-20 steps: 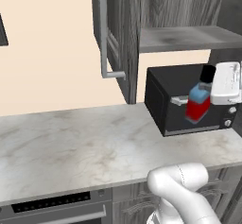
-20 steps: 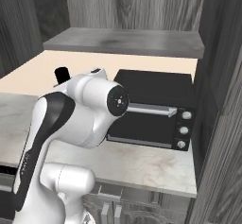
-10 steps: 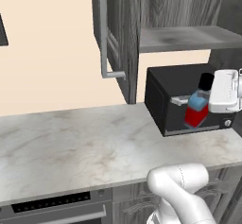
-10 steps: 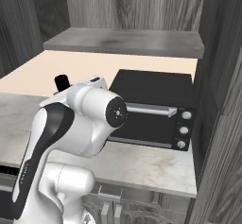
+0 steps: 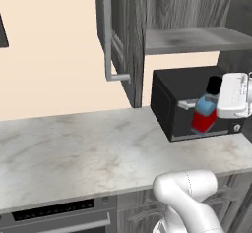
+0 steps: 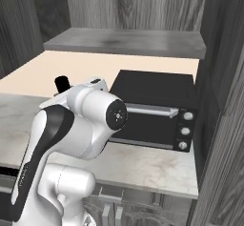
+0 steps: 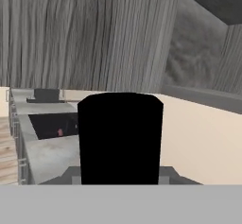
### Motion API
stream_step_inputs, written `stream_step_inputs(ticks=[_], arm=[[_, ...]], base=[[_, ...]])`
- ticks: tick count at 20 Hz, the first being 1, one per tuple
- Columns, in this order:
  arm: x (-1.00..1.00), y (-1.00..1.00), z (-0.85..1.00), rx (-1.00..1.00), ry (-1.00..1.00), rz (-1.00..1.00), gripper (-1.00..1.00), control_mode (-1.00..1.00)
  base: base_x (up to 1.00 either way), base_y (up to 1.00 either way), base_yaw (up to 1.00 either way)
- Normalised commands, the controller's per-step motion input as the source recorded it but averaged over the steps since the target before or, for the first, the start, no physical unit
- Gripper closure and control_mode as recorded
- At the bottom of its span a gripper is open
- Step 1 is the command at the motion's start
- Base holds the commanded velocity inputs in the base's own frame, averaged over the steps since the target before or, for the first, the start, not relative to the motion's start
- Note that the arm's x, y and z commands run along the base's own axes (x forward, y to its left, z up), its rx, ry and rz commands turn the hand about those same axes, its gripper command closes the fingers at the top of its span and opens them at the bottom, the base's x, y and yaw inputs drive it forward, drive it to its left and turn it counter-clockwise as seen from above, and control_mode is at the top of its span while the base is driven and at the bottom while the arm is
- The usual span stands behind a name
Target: Open the cabinet directly in front. Then move the liquor and the cup to the dining counter with the candle on it.
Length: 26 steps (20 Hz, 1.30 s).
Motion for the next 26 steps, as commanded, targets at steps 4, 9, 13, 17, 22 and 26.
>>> stream_step_inputs(ticks=[4, 9, 13, 17, 22, 26], arm=[[0.00, 0.00, 0.00, 0.00, 0.00, 0.00, 1.00, 1.00], [0.00, 0.00, 0.00, 0.00, 0.00, 0.00, 1.00, 1.00], [0.00, 0.00, 0.00, 0.00, 0.00, 0.00, 1.00, 1.00], [0.00, 0.00, 0.00, 0.00, 0.00, 0.00, 1.00, 1.00], [0.00, 0.00, 0.00, 0.00, 0.00, 0.00, 1.00, 1.00], [0.00, 0.00, 0.00, 0.00, 0.00, 0.00, 1.00, 1.00]], base=[[-0.63, -0.07, 0.00], [-0.90, -0.09, 0.03], [-0.74, 0.00, 0.08], [-0.51, 0.00, 0.14], [-0.11, 0.08, 0.30], [0.00, 0.12, 0.41]])
